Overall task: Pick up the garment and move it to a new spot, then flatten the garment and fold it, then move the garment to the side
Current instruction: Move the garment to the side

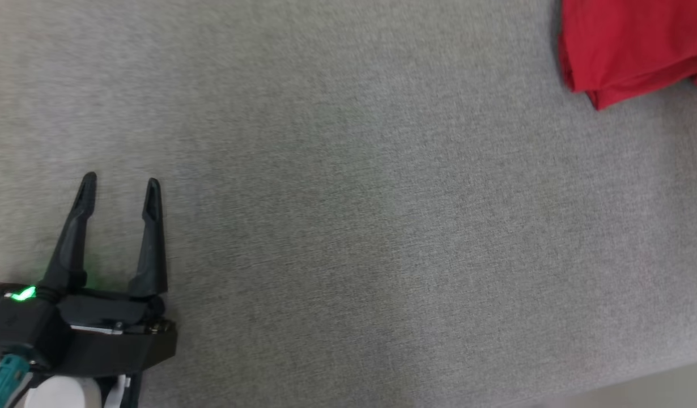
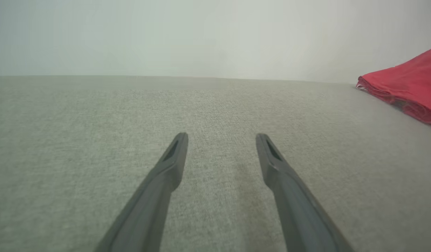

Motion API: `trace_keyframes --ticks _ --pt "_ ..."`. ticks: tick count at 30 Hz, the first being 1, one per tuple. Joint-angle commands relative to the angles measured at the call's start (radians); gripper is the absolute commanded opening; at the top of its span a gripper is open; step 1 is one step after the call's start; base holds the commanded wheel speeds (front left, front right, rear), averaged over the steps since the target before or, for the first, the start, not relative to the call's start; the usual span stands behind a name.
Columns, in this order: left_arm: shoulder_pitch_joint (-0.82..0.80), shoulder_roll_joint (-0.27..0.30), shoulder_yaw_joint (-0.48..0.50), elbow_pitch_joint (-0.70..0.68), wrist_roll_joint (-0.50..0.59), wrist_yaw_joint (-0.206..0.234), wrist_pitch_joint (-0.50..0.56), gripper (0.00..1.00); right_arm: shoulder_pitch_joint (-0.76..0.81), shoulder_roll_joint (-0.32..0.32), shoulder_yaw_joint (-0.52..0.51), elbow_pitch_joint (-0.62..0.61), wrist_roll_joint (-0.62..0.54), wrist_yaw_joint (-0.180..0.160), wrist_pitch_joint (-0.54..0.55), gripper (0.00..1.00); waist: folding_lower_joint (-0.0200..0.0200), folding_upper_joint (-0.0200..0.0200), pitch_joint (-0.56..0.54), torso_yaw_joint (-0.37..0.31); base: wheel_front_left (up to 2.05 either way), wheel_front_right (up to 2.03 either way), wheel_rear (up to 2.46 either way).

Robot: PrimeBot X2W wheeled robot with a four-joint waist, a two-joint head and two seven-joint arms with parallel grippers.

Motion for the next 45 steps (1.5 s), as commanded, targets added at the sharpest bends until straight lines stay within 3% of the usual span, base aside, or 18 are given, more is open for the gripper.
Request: trace_keyframes --ticks 1,12,17,19,20,34,45 --pt "-0.008 0.009 -0.004 -0.002 0.006 0.0 0.001 1.0 -0.005 -0.036 -0.008 -0.001 0.019 -0.003 0.021 0.0 -0.0002 -0.0003 0.045 -0.037 0.0 0.0 0.0" --pt "-0.02 0.024 -0.021 -0.037 -0.002 -0.003 0.006 1.0 -0.014 -0.22 0.082 0.045 0.037 -0.003 0.116 0.0 -0.0002 -0.0003 0.075 -0.027 0.0 0.0 0.0" --pt "-0.022 0.029 -0.027 -0.037 -0.006 -0.001 0.012 1.0 -0.054 -0.238 0.096 0.11 0.028 -0.003 0.083 0.0 -0.0002 -0.0003 0.089 -0.025 0.0 0.0 0.0" --pt "-0.026 0.032 -0.027 -0.033 -0.006 -0.001 0.013 1.0 -0.082 -0.234 0.097 0.135 0.008 -0.003 0.058 0.33 -0.0002 -0.0003 0.094 -0.023 0.0 0.0 0.0" --pt "-0.028 0.033 -0.028 -0.031 -0.007 0.0 0.013 1.0 -0.093 -0.228 0.101 0.146 -0.003 -0.003 0.045 1.0 -0.0002 -0.0003 0.096 -0.022 0.0 0.0 0.0" --pt "0.019 0.031 0.003 0.011 -0.022 0.023 0.004 1.0 -0.164 -0.115 0.105 0.231 -0.107 -0.003 -0.123 1.0 -0.0002 -0.0003 -0.021 -0.033 0.0 0.0 0.0" --pt "0.112 0.011 0.102 0.021 -0.05 0.05 0.001 1.0 -0.035 0.068 0.08 0.179 -0.145 -0.003 -0.279 1.0 -0.0002 -0.0003 -0.239 -0.024 0.0 0.0 0.0"
